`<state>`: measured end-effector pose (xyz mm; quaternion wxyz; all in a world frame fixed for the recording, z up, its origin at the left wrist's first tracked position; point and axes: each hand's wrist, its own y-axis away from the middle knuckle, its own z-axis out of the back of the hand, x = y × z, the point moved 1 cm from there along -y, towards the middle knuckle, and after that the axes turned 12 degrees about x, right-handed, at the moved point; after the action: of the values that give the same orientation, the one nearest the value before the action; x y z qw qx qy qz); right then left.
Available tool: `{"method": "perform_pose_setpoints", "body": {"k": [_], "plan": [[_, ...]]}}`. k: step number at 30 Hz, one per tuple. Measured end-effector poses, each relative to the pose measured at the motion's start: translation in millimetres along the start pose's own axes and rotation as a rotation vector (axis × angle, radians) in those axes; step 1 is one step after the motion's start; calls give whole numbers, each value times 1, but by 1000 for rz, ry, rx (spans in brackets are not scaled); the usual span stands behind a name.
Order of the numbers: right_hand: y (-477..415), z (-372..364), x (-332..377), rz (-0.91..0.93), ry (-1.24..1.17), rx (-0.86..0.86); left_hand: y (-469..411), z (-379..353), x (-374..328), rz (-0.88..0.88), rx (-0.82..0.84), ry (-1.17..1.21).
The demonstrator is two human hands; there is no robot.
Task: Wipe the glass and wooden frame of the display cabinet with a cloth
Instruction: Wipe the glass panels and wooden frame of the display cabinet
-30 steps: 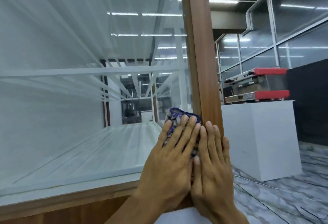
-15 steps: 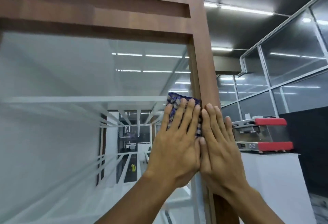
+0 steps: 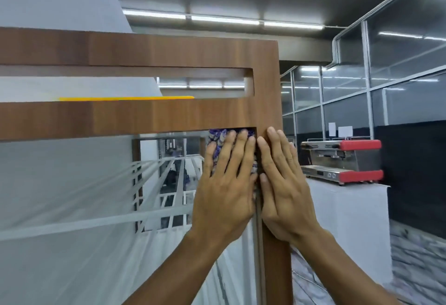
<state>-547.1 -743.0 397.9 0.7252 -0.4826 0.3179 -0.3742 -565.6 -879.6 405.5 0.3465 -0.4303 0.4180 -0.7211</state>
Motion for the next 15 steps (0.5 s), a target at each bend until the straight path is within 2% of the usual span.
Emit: {"method": "perform_pose_setpoints", "body": {"k": [7, 10, 13, 15], "plan": [[1, 12, 1, -8, -207, 130, -13, 1, -18, 158, -192, 339], [1, 23, -10, 9, -234, 123, -14, 9, -21, 175, -252, 499], [2, 28, -15, -47, -337, 77, -23, 22, -32, 132, -281, 555], [2, 33, -16, -54, -414, 76, -30, 22, -41, 110, -234, 519]]}}
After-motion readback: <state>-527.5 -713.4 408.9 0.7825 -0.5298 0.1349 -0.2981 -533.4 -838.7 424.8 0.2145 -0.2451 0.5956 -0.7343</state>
